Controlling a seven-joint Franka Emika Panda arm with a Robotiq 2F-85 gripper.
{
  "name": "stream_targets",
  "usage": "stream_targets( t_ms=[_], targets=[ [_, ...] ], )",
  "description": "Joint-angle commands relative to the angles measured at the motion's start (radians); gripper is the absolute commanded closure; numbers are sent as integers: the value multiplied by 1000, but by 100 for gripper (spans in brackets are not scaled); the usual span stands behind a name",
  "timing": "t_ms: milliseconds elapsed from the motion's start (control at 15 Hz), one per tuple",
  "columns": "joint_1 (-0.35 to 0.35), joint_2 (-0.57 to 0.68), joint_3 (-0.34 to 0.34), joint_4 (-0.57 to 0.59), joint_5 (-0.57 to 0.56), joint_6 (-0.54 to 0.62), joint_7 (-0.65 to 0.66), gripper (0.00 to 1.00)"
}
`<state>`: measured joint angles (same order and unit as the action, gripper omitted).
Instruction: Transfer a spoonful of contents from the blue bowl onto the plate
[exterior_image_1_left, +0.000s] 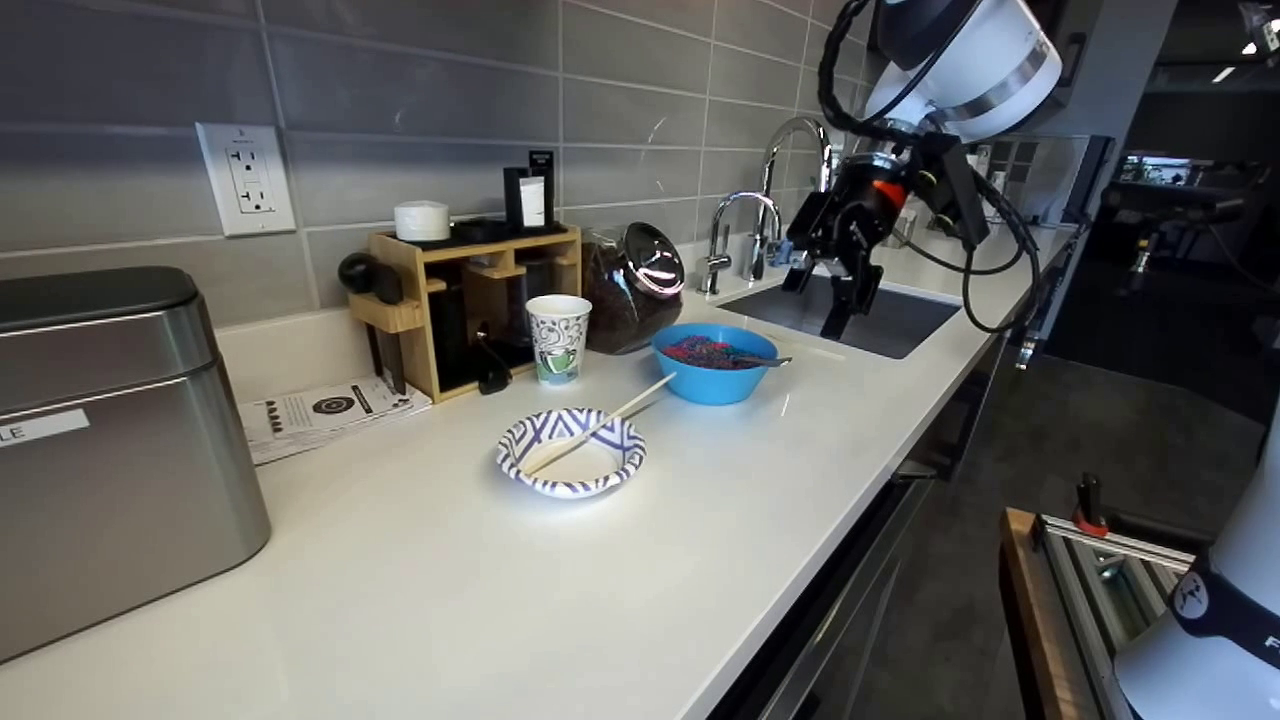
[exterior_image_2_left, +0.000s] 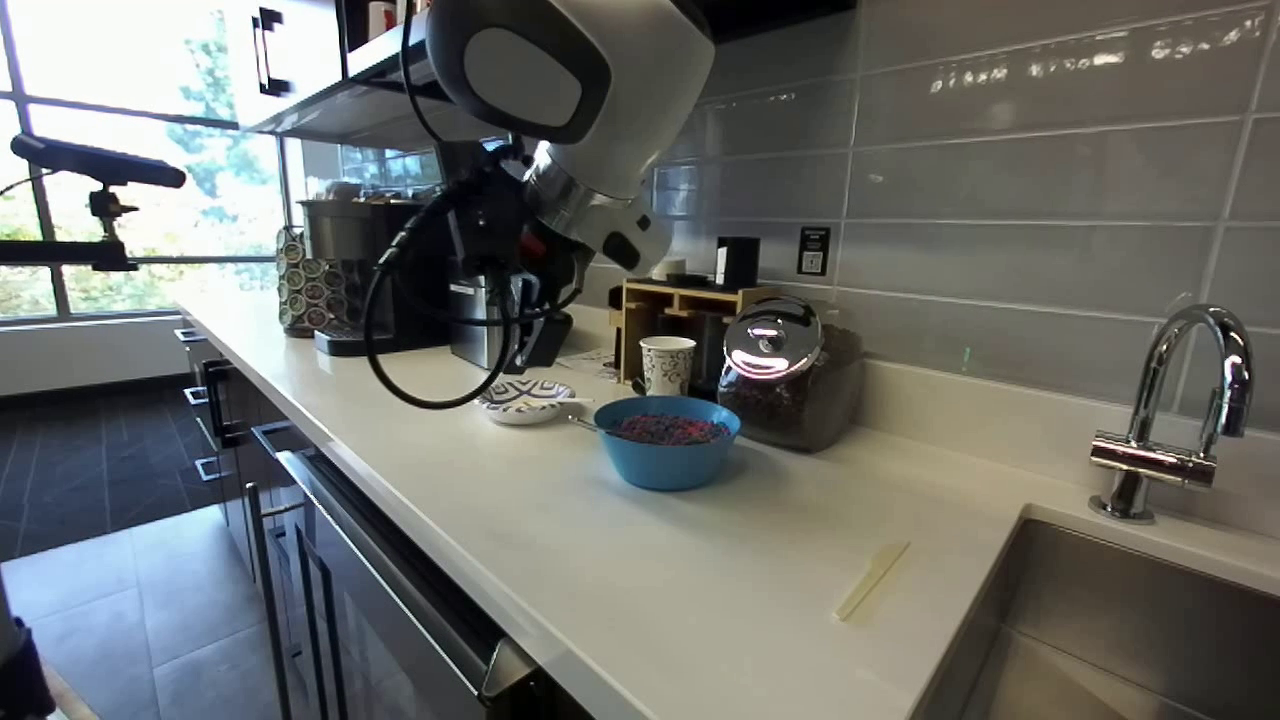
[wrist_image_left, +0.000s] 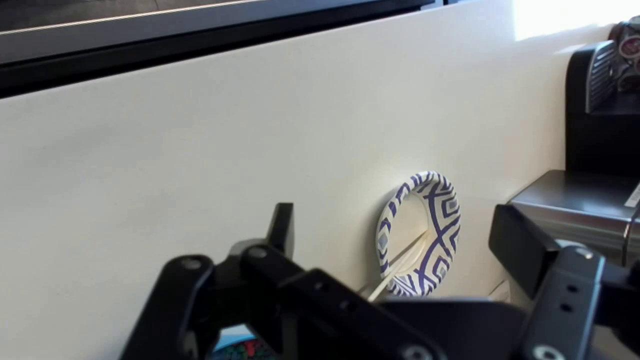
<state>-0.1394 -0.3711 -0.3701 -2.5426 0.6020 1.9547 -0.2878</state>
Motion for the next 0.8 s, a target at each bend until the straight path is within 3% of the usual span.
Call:
stream_targets(
  t_ms=[0, 400, 733],
  targets=[
    [-45, 50, -29, -7, 129, 28, -39, 0],
    [-143, 141, -66, -28, 234, 65, -66, 0],
    [-153, 226, -46, -39, 348, 121, -124, 0]
  ],
)
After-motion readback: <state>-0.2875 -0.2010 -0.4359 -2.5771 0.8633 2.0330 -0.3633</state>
